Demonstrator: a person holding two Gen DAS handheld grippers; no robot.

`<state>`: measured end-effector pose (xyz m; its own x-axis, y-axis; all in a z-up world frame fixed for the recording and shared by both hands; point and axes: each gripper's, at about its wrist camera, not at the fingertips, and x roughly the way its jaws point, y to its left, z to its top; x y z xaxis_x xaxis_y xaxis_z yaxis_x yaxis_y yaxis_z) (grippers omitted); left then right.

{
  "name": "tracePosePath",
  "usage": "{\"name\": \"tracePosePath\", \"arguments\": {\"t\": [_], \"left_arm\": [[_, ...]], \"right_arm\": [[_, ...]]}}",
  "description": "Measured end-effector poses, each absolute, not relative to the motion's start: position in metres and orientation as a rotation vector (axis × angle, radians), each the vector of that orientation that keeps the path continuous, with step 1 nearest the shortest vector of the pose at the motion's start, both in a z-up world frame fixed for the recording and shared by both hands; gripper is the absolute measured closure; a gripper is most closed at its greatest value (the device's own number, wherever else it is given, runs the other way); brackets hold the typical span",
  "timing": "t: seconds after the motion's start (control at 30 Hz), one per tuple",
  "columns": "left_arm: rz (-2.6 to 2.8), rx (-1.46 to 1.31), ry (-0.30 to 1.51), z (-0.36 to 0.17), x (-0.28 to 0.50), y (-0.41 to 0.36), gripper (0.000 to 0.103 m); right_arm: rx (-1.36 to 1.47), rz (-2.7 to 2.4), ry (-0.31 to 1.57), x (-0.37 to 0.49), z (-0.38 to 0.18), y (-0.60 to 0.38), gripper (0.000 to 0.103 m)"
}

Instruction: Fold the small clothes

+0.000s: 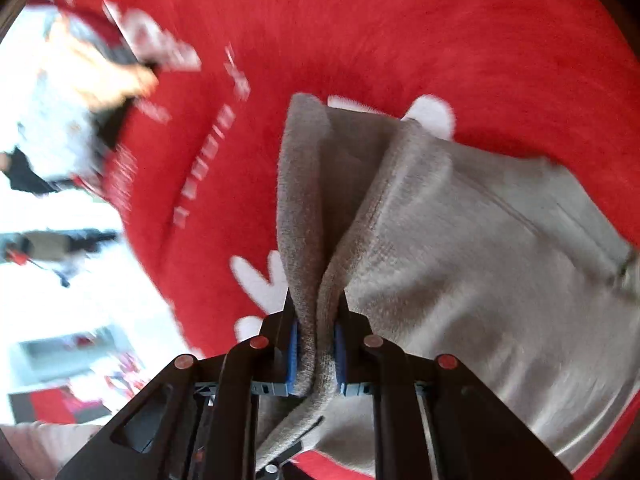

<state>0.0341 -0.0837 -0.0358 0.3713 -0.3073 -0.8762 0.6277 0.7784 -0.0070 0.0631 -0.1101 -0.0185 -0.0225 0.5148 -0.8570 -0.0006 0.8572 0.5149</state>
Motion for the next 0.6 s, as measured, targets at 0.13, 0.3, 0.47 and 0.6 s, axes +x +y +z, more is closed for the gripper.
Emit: {"name": "tracePosePath", "arguments": {"t": [0.13, 0.3, 0.47, 0.6], "left_arm": [[-0.718, 0.354, 0.963, -0.007, 0.015, -0.133, 0.092], [-0.844, 0.371, 0.930, 0.002, -0.008, -0.200, 0.092], [-0.930, 0.427, 0.970, -0.031, -0.038, -0.266, 0.092], [-0.954, 0.484, 1.061, -0.069, -0.059, -0.296, 0.092]], "right_arm": [[0.575, 0.417, 1.356, 0.016, 0.023, -0.176, 0.087], [0.681, 0.327, 1.188, -0.050, 0.050, -0.258, 0.087], [0.766, 0.177, 1.128, -0.121, 0.039, -0.335, 0.088], [0.838, 0.049, 1.163, -0.157, -0.008, -0.368, 0.088]]}}
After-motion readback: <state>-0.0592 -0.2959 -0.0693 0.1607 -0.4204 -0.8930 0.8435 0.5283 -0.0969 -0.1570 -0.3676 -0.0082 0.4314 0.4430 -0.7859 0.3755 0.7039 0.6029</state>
